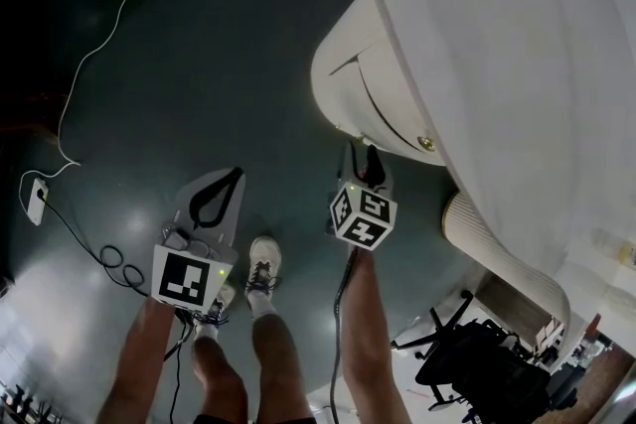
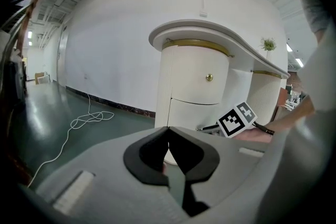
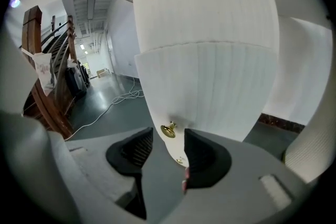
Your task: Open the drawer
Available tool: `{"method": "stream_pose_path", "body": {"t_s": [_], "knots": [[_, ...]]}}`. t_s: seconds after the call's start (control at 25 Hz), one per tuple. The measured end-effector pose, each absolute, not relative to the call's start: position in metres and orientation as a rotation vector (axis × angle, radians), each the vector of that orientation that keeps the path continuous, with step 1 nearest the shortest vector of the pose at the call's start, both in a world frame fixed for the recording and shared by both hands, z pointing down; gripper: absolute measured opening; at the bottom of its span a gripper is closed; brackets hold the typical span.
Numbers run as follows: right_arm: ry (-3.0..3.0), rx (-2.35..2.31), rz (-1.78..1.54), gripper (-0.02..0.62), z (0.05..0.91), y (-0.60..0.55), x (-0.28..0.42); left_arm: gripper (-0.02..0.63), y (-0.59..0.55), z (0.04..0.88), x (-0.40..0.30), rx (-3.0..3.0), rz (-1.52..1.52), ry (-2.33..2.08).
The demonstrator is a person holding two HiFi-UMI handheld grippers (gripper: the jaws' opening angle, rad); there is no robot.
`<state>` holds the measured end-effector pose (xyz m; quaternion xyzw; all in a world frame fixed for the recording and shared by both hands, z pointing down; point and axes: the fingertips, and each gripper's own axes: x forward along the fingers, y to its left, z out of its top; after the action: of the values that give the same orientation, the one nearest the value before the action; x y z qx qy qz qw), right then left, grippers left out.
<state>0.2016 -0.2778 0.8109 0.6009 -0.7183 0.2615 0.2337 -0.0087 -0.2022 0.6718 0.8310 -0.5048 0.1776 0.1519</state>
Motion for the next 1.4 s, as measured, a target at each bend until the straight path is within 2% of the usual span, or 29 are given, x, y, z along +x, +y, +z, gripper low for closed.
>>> {"method": "stream_pose_path", "body": {"t_s": [0.36, 0.48, 0.68, 0.76, 1.4], "knots": [[-1.975, 1.643, 0.697, 0.188, 0.813, -0.285, 0.198, 0.011, -0.200, 0.677, -0.018, 2.353, 0.523, -1.465], [-1.957, 1.632, 0.682, 0.150, 0.814, -0.284, 0.197, 0.010, -0.202, 0.677, -0.022, 2.339, 0.515, -1.484], [-1.938, 1.632, 0.662, 0.130, 0.815, -0.286, 0.197, 0.010, -0.201, 0.678, -0.022, 2.328, 0.520, -1.484], [-1.924, 1.638, 0.648, 0.098, 0.815, -0.287, 0.198, 0.010, -0.200, 0.678, -0.023, 2.326, 0.522, -1.483], [-1.910, 1.587, 0.574, 0.092, 0.817, -0.270, 0.189, 0.010, -0.194, 0.678, -0.029, 2.323, 0.519, -1.477]]}}
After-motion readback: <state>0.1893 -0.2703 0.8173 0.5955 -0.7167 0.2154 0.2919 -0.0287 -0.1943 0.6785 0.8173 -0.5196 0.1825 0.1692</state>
